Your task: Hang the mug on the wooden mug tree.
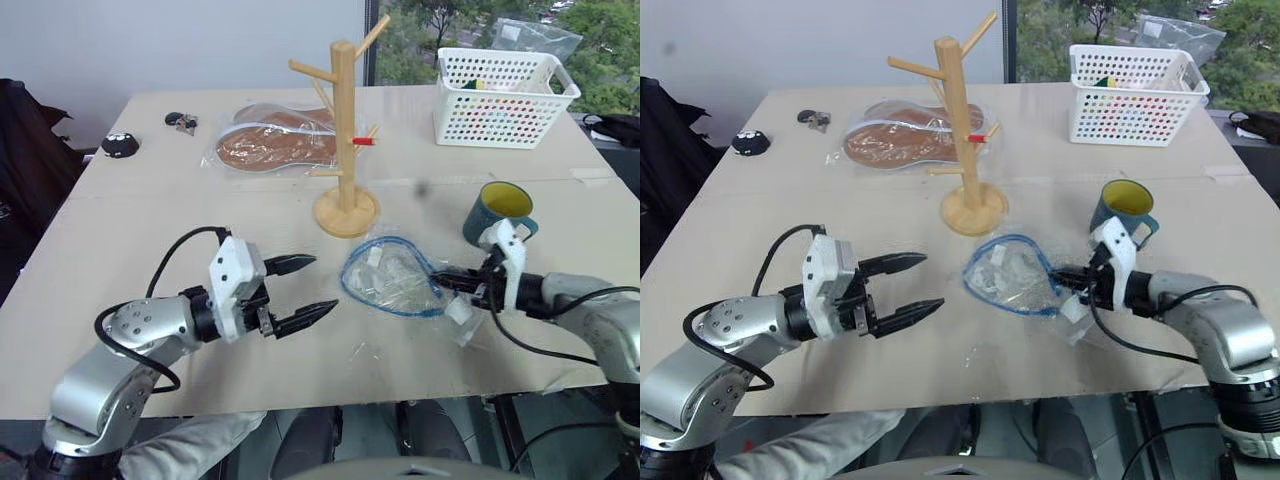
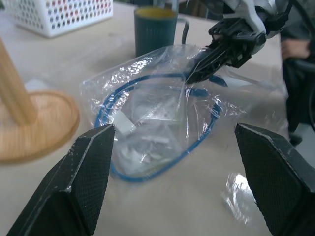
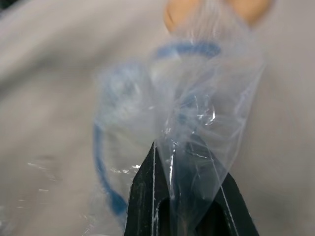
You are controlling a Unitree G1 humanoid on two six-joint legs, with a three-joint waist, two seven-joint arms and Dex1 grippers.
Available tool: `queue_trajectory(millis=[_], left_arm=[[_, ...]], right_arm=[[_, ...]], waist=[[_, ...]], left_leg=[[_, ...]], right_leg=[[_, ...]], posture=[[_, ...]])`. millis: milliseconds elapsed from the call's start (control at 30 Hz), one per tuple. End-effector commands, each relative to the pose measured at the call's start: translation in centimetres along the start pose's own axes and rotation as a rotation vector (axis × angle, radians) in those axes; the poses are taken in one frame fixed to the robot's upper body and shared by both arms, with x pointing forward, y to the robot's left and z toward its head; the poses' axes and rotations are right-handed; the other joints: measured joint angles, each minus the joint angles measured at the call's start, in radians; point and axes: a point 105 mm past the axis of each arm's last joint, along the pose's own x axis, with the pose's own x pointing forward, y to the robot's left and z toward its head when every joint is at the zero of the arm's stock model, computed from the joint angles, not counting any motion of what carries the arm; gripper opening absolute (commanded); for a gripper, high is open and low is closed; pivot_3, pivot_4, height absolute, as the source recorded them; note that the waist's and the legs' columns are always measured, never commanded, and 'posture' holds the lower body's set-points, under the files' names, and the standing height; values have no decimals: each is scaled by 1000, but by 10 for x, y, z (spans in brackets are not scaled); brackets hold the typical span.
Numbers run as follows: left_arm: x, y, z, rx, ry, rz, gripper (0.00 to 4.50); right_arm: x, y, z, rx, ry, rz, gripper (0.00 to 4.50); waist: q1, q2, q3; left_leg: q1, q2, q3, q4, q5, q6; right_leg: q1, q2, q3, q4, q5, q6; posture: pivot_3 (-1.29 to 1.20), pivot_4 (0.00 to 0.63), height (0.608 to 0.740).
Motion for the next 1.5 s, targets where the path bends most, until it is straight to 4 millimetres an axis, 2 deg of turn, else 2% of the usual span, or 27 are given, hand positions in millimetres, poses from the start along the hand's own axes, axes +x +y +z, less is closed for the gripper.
queue_trajectory(millis=[33, 167, 300, 367, 467, 567, 700, 833, 900, 967, 1033, 1067, 1100, 1200, 1233, 1333, 1433, 1500], left_arm=[[15, -17, 17, 5, -38, -137, 3991], [30, -22, 24, 18, -28, -241, 3991], [41, -20, 36, 48, -39, -298, 3991], [44, -19, 40, 55, -44, -309, 3991], [50, -18, 41, 69, -37, -317, 3991], [61, -13, 41, 52, -47, -274, 3991], [73, -11, 44, 59, -67, -254, 3991], [84, -12, 51, 59, -97, -231, 3991], [89, -12, 54, 67, -112, -223, 3991], [92, -13, 55, 71, -122, -218, 3991], [93, -12, 54, 71, -125, -213, 3991], [93, -12, 54, 72, -124, -209, 3991], [93, -12, 53, 73, -122, -206, 3991], [90, -10, 49, 83, -109, -194, 3991], [88, -9, 47, 86, -101, -188, 3991], [81, -9, 36, 93, -57, -175, 3991], [72, -8, 20, 101, 24, -160, 3991], [70, -3, 18, 101, 34, -137, 3991]], right_arm=[[-46, 15, 15, -38, 18, 18, 45], [-97, 9, 2, -8, 105, -112, 45], [-154, -2, -13, 60, 182, -295, 45], [-173, -9, -18, 65, 204, -370, 45], [-203, -39, -9, -2, 165, -569, 45], [-222, -69, 9, -92, 99, -746, 45], [-227, -94, 25, -167, 12, -848, 45], [-221, -113, 39, -201, -96, -913, 45], [-219, -124, 36, -190, -114, -960, 45], [-215, -132, 24, -165, -84, -987, 45], [-213, -136, 8, -125, -36, -1005, 640], [-213, -135, 1, -111, -16, -1005, 1102], [-213, -134, -3, -101, -5, -1003, 1423], [-222, -128, -11, -115, 31, -1045, 2772], [-225, -124, -13, -130, 32, -1054, 3016], [-220, -102, -5, -175, -35, -1001, 3016], [-194, -61, 4, -135, -106, -806, 3016], [-169, -44, -1, -93, -90, -735, 3016]], waist=[[12, 0, 0], [31, 0, 1], [23, -1, 1], [16, -1, 1], [2, -2, 1], [-6, -2, 1], [-3, -2, 2], [-1, -2, 2], [0, -2, 3], [3, -2, 3], [7, -2, 3], [7, -2, 3], [8, -1, 3], [9, 0, 3], [8, 1, 3], [5, 2, 3], [-3, 3, 3], [-4, 3, 3]], left_leg=[[0, 0, -1, 0, 0, 0], [-2, -1, -2, 1, 0, 0], [-2, -1, 2, 2, 0, 1], [-1, 0, 4, 3, 0, 1], [1, 1, 5, 6, 0, 1], [2, 1, 6, 8, -1, 1], [2, 0, 6, 8, 0, 1], [0, 0, 4, 7, 1, -1], [0, 0, 3, 7, 1, -2], [-1, -1, 2, 8, 1, -2], [-1, -1, 3, 7, 1, -2], [-1, -1, 2, 7, 1, -2], [-1, -1, 2, 7, 1, -2], [-1, -1, 2, 7, 1, -2], [-1, -1, 2, 7, 1, -1], [0, 0, 3, 7, 0, 0], [0, 0, 3, 7, -1, 2], [0, 1, 3, 7, -1, 2]], right_leg=[[0, 0, -1, 0, 0, 0], [0, -1, -3, -1, 0, 0], [1, 0, -3, 0, 0, 0], [2, 1, -1, 0, 0, 0], [4, 2, 0, 0, 0, 1], [6, 2, 2, 0, 0, 0], [6, 2, 1, 0, 1, 2], [5, 1, 1, -1, 1, 2], [4, 1, 1, -1, 1, 2], [4, 0, 1, -1, 1, 2], [4, 0, 1, -1, 1, 2], [3, 0, 1, -1, 1, 2], [3, 0, 1, 0, 1, 2], [3, 0, 1, 0, 1, 2], [3, 0, 2, 0, 1, 2], [3, 1, 2, 0, 1, 2], [3, 1, 2, 0, 1, 2], [3, 2, 3, 0, 1, 2]], posture=[[0, 150, 740], [0, 150, 740], [0, 150, 740], [0, 150, 740], [0, 150, 740], [0, 150, 740], [0, 150, 740], [0, 150, 740], [0, 150, 740], [0, 150, 740], [0, 150, 740], [0, 150, 740], [0, 150, 740], [0, 150, 740], [0, 150, 740], [0, 150, 740], [0, 150, 740], [0, 150, 740]])
